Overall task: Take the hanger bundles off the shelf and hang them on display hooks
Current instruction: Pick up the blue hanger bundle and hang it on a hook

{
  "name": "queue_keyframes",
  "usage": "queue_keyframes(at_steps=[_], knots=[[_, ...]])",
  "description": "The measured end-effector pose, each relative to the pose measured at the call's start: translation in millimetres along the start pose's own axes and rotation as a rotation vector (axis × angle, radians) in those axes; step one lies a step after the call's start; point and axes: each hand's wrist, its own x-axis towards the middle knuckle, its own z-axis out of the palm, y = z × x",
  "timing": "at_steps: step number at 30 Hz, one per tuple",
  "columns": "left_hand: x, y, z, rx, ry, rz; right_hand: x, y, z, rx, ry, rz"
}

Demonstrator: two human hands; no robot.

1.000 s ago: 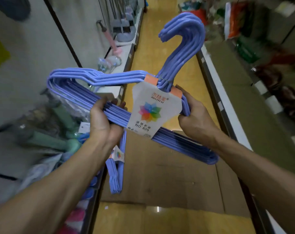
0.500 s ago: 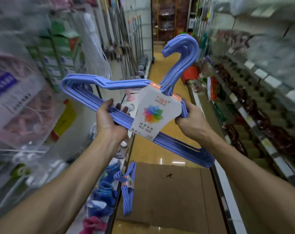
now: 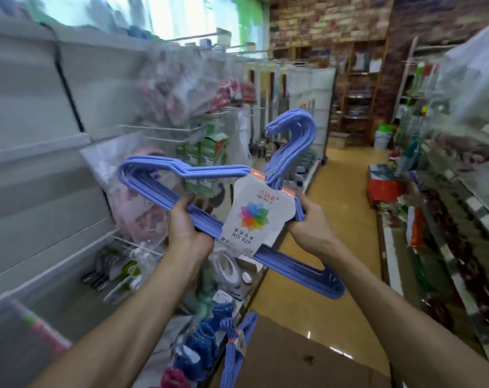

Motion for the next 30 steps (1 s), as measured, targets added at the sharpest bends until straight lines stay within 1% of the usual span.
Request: queue_keyframes(at_steps=[4, 10, 14, 18, 26, 30], knots=[[-38, 13, -6, -0.058, 0.007, 0.114, -7, -22, 4, 0.039, -0.11, -0.102], [-106, 40, -29, -0.144, 0.148, 0.302, -22, -53, 33, 0.118, -0.276, -0.186], [-154, 64, -54, -0.175, 0.26, 0.44, -42, -81, 68, 0.185, -0.407, -0.225], [-202, 90, -93, -0.183, 0.35, 0.588, -64, -106, 113, 0.251, -0.546, -0.29], [-325, 141, -151, -0.238, 0.472, 0.826, -135, -183, 195, 0.347, -0.795, -0.433], [-396, 163, -178, -0.252, 0.521, 0.908, -187, -227, 232, 0.411, -0.911, -0.475]])
